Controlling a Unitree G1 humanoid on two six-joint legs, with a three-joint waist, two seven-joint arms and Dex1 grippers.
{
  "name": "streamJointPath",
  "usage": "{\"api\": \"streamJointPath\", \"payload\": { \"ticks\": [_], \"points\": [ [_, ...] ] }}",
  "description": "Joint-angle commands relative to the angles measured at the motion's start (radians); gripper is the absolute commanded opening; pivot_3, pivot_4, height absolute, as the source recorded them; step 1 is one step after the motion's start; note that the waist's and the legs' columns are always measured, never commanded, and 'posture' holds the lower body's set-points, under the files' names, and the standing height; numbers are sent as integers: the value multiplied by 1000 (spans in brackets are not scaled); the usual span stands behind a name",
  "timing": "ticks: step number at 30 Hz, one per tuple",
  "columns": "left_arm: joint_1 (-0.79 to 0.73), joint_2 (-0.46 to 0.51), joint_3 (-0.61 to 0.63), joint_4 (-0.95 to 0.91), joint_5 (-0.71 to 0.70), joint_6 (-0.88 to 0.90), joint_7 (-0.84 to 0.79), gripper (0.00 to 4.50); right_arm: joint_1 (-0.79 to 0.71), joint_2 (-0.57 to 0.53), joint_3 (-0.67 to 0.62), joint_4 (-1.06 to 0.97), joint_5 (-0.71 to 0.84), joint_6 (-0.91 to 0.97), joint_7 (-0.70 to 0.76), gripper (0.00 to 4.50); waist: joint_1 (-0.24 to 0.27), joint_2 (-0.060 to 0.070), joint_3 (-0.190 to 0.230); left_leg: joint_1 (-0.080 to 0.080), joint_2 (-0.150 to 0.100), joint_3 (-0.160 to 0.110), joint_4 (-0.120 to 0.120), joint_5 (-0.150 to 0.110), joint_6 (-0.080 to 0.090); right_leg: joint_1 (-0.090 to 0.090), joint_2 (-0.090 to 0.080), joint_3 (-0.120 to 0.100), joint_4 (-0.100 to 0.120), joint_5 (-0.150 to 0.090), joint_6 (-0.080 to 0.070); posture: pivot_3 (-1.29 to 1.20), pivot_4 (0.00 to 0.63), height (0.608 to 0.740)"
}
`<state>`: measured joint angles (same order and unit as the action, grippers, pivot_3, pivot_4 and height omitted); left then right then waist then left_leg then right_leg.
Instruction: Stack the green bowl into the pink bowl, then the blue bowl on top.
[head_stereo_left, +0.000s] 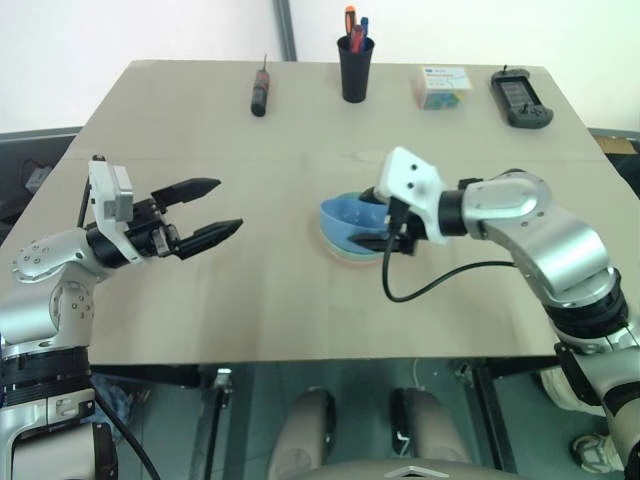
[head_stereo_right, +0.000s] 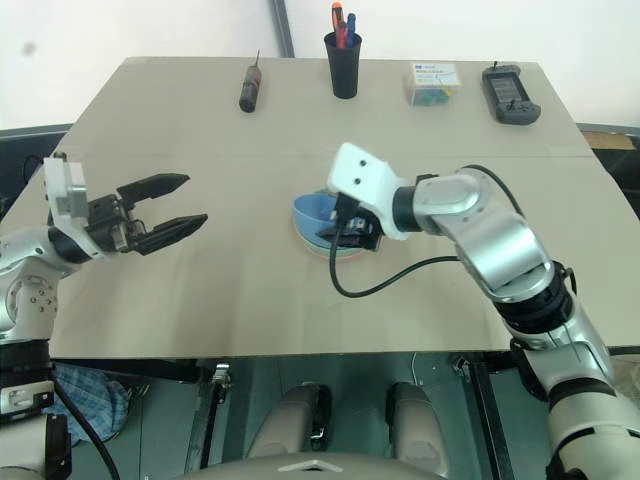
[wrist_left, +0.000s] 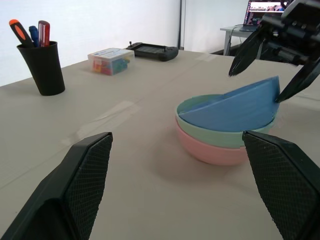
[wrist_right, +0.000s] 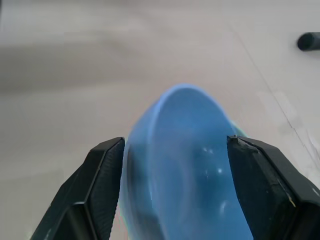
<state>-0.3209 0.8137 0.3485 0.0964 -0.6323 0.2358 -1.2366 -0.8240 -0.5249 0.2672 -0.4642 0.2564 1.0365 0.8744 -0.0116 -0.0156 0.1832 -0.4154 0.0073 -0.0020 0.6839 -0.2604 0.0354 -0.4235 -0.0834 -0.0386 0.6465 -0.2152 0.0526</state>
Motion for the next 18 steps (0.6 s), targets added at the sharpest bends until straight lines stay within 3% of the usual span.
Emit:
{"api": "streamJointPath", "payload": {
  "ticks": [1, 5, 9, 18],
  "points": [
    [23, 3, 20, -75, -4, 7, 37, 4399, 48, -29, -219, -99, 133, 98, -2, 3457, 1, 0, 0, 0, 0, 0, 0, 0, 0, 0, 0, 0, 0, 0, 0, 0, 150, 740],
    [66, -5, 38, -143, -13, 31, 96, 4399, 175, -124, -413, -121, 222, 87, 38, 3457, 2, 0, 0, 0, 0, 0, 0, 0, 0, 0, -1, 0, 0, 0, 0, 0, 150, 740],
    [109, -25, 49, -203, 11, 44, 194, 4399, 366, -211, -552, -81, 249, -71, 105, 3457, 9, 0, 0, 0, 0, -1, 0, 0, 1, 2, -2, 0, -2, 0, 0, 0, 150, 740],
    [154, -52, 43, -245, 93, -3, 302, 4399, 688, -303, -671, 190, 154, -589, 265, 3457, 5, -1, 0, 4, 0, 0, 0, 0, 1, 6, -1, 0, -1, 0, 0, 0, 150, 740]
  ]
}}
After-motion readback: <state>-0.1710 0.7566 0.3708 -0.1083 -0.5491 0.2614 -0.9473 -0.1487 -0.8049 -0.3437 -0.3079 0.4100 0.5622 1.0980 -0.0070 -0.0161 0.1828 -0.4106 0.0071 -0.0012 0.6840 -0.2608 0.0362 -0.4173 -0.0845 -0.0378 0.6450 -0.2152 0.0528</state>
